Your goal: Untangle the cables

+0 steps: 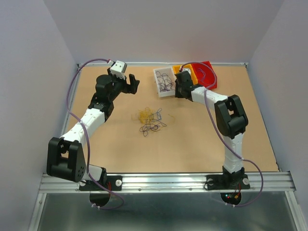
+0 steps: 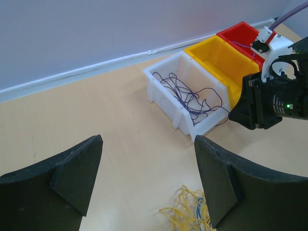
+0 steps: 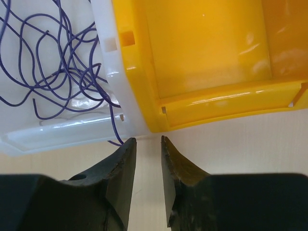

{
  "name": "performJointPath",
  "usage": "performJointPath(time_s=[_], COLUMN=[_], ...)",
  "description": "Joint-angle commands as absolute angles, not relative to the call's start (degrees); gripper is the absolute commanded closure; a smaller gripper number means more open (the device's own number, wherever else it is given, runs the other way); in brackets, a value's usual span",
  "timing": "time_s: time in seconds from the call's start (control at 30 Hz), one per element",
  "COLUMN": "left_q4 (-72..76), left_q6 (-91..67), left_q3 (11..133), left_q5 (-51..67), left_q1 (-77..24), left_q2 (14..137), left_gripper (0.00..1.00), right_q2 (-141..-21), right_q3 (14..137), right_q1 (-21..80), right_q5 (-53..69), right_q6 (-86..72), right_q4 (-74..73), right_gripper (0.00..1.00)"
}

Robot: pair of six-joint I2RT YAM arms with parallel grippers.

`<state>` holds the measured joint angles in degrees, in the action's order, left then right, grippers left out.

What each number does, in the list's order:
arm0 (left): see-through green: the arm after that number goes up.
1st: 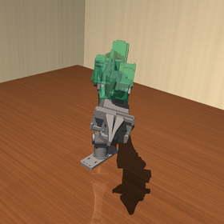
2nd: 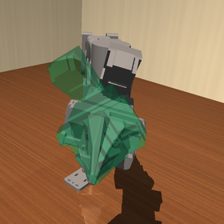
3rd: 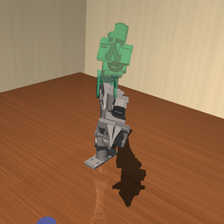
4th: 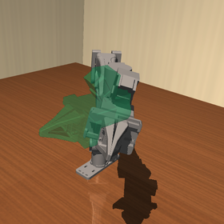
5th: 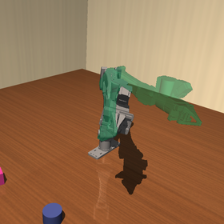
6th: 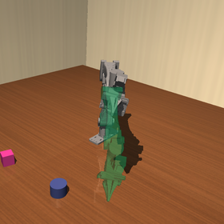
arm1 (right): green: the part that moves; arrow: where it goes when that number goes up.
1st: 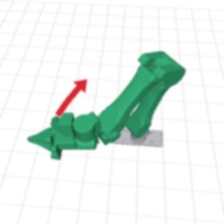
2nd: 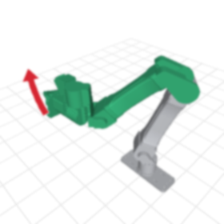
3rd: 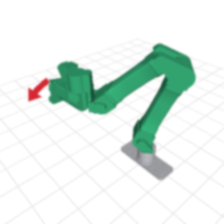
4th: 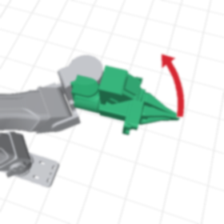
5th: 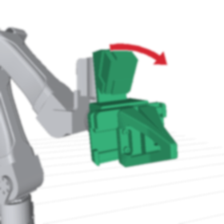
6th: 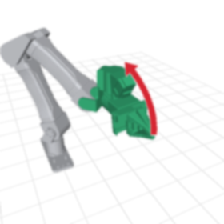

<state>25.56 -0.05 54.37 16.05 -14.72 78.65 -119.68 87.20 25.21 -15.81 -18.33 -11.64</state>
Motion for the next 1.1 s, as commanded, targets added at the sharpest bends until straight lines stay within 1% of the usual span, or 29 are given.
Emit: performJointPath(time_s=[0.0,0.17,0.27,0.37,0.47,0.57,0.7,0.9,1.07], left_q4=[28.65,28.74,28.74,28.74,28.57,28.57,28.65,28.56,28.56], left_q6=[1.14,1.23,1.23,1.32,1.32,1.32,1.41,1.32,1.49], left_q3=[55.11,55.02,55.02,55.02,55.20,55.19,55.20,55.28,55.28], left_q5=[16.08,16.00,16.00,16.00,15.82,15.82,15.73,15.73,15.56], left_q1=[-15.29,-15.47,-15.38,-15.56,-15.56,-15.56,-15.56,-15.56,-15.64], left_q2=[77.43,77.34,77.34,77.43,77.52,77.43,77.61,77.69,77.69], left_gripper=[0.11,0.11,0.11,0.11,0.11,0.11,0.11,0.11,0.11], right_q2=[-119.53,-116.90,-115.32,-114.70,-113.73,-113.21,-113.38,-116.36,-118.73], right_q3=[91.32,89.48,88.33,87.72,87.19,86.75,87.19,89.56,91.14], right_q1=[25.40,25.40,25.40,25.40,25.49,25.49,25.66,26.10,26.10], right_q5=[-15.64,-15.91,-13.98,-13.10,-13.71,-14.15,-11.69,-11.42,-11.87], right_q6=[-18.19,-18.54,-18.02,-18.10,-18.37,-18.54,-18.20,-18.02,-18.10], right_q4=[-11.07,-11.07,-11.07,-11.07,-11.08,-11.07,-10.99,-11.07,-11.07], right_gripper=[0.67,0.66,0.59,0.57,0.56,0.56,0.56,0.56,0.62])
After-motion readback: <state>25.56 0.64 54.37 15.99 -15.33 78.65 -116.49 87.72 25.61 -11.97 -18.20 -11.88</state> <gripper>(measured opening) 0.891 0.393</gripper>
